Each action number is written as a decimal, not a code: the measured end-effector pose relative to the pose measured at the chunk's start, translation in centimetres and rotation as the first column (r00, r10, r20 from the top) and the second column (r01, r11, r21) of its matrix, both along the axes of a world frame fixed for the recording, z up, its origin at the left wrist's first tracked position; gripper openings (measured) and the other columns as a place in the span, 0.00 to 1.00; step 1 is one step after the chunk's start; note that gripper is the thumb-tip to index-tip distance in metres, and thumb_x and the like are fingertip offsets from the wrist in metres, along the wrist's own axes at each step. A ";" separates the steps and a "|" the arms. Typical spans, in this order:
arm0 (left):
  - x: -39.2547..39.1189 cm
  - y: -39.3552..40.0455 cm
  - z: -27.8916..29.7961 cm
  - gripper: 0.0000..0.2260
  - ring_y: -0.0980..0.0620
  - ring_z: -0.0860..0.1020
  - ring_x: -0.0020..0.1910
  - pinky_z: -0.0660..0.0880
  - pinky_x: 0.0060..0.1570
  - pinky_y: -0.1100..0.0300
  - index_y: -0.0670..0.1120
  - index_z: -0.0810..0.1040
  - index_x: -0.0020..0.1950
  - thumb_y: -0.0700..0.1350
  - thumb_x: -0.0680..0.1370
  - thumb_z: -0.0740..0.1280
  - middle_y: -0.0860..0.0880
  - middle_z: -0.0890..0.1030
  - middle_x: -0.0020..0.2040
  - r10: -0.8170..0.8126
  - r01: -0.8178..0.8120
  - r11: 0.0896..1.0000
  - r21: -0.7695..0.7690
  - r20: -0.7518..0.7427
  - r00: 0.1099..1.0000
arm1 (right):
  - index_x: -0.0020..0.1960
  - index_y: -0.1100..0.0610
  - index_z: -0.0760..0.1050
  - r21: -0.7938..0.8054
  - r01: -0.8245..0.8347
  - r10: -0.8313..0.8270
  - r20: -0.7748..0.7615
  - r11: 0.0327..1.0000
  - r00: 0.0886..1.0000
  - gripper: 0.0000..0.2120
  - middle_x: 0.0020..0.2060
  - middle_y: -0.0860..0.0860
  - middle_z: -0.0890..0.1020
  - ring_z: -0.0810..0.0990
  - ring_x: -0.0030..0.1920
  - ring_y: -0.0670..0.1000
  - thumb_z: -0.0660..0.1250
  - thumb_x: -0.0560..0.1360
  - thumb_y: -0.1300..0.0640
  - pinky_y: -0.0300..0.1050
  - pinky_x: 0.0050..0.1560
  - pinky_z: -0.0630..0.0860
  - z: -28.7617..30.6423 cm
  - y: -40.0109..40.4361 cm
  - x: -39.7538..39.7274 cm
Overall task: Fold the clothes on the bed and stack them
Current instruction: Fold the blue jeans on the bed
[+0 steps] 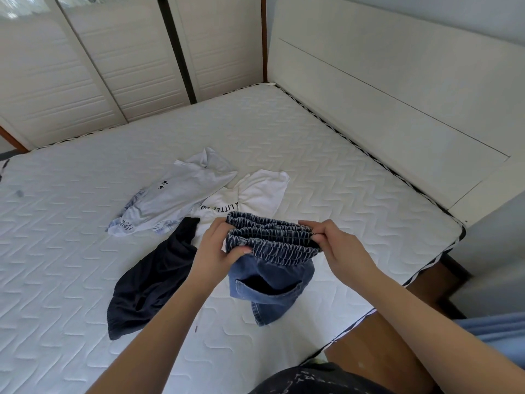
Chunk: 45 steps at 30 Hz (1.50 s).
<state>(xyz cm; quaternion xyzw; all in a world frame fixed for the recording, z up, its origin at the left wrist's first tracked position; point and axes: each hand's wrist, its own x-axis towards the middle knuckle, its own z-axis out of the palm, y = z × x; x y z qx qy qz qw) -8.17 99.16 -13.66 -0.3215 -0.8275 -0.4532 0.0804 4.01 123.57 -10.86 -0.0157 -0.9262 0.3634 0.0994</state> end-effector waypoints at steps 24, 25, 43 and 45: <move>-5.3 0.7 8.7 0.33 0.55 0.74 0.58 0.71 0.58 0.54 0.60 0.69 0.68 0.56 0.66 0.78 0.57 0.74 0.59 -0.284 0.267 0.708 -0.654 0.083 0.955 | 0.56 0.34 0.62 -0.354 0.031 -0.061 -0.074 0.935 0.995 0.27 0.47 0.38 0.81 0.81 0.45 0.45 0.73 0.73 0.58 0.38 0.47 0.77 1.8 -0.5 -2.3; -5.4 1.3 9.5 0.34 0.52 0.74 0.59 0.71 0.58 0.54 0.58 0.68 0.69 0.57 0.66 0.78 0.56 0.74 0.60 -0.305 0.171 0.598 -0.783 -0.025 0.952 | 0.56 0.34 0.61 -0.350 0.030 -0.058 -0.069 0.936 0.996 0.27 0.47 0.39 0.82 0.81 0.45 0.45 0.74 0.73 0.57 0.39 0.46 0.77 2.2 -0.6 -2.6; -6.0 6.7 11.0 0.16 0.53 0.78 0.45 0.74 0.40 0.54 0.57 0.74 0.56 0.59 0.72 0.70 0.56 0.81 0.45 -0.342 0.177 0.674 -0.717 -0.091 0.935 | 0.63 0.45 0.71 -0.638 0.393 -0.177 0.377 0.662 0.909 0.11 0.62 0.49 0.79 0.78 0.60 0.47 0.56 0.82 0.47 0.47 0.64 0.72 -7.4 3.6 -2.9; -6.2 7.6 11.5 0.16 0.53 0.78 0.46 0.75 0.41 0.53 0.58 0.74 0.57 0.60 0.72 0.71 0.57 0.81 0.45 -0.328 0.168 0.692 -0.703 -0.098 0.940 | 0.62 0.47 0.71 -0.653 0.516 -0.130 0.544 0.554 0.829 0.14 0.63 0.50 0.78 0.77 0.60 0.48 0.54 0.82 0.44 0.49 0.66 0.69 -10.1 4.7 -3.2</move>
